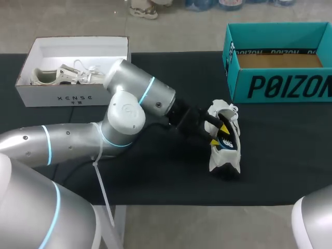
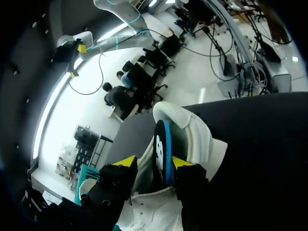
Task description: Take the shoe out of the shoebox, open the shoe tongue, remove and reinsert the insole, then place the shoe into the shoebox
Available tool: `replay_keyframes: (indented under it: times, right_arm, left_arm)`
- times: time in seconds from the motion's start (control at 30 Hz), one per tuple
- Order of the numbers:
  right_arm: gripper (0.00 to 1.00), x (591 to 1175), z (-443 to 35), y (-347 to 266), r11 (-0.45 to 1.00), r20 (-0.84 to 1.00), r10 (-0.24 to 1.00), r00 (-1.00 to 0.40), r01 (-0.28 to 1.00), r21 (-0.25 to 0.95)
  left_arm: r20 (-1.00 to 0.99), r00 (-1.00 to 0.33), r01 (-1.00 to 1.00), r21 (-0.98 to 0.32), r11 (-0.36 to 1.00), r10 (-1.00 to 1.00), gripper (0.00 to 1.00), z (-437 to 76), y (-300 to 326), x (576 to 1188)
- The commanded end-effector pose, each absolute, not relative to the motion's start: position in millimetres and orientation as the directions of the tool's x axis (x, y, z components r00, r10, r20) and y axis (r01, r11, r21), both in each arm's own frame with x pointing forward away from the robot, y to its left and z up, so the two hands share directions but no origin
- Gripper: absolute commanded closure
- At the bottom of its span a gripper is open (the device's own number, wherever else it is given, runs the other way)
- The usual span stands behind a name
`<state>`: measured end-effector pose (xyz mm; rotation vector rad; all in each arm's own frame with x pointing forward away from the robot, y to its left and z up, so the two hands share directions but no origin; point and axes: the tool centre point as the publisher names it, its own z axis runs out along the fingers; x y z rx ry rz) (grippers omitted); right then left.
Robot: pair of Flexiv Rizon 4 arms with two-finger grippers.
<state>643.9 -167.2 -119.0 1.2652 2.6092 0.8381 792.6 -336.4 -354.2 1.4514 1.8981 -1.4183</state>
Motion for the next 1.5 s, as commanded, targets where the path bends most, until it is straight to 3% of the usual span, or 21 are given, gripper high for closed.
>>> replay_keyframes:
  times: [0.03,0.13,0.23,0.37,0.53,1.47,1.5]
  right_arm:
    - [0.00,647,-118,-168,0.499,0.129,0.754,-0.644,0.690,0.524]
    - [0.00,647,-118,-168,0.499,0.129,0.754,-0.644,0.690,0.524]
    - [0.00,647,-118,-168,0.499,0.129,0.754,-0.644,0.690,0.524]
    - [0.00,647,-118,-168,0.499,0.129,0.754,-0.644,0.690,0.524]
    - [0.00,647,-118,-168,0.499,0.129,0.754,-0.644,0.690,0.524]
    - [0.00,647,-118,-168,0.499,0.129,0.754,-0.644,0.690,0.524]
    - [0.00,647,-118,-168,0.499,0.129,0.754,-0.644,0.690,0.524]
  left_arm:
    - [-0.769,-0.409,0.877,-0.481,-0.021,0.491,0.29,-343,-327,780]
    - [-0.771,-0.409,0.878,-0.479,-0.020,0.488,0.36,-338,-324,778]
    - [-0.770,-0.411,0.877,-0.480,-0.019,0.488,0.49,-336,-322,775]
    - [-0.758,-0.422,0.867,-0.498,-0.024,0.498,0.57,-341,-323,769]
    - [-0.741,-0.426,0.859,-0.511,-0.024,0.519,1.00,-348,-324,769]
    - [-0.674,-0.423,0.842,-0.539,-0.012,0.606,1.00,-370,-327,787]
    - [-0.675,-0.421,0.842,-0.540,-0.016,0.606,0.58,-369,-327,783]
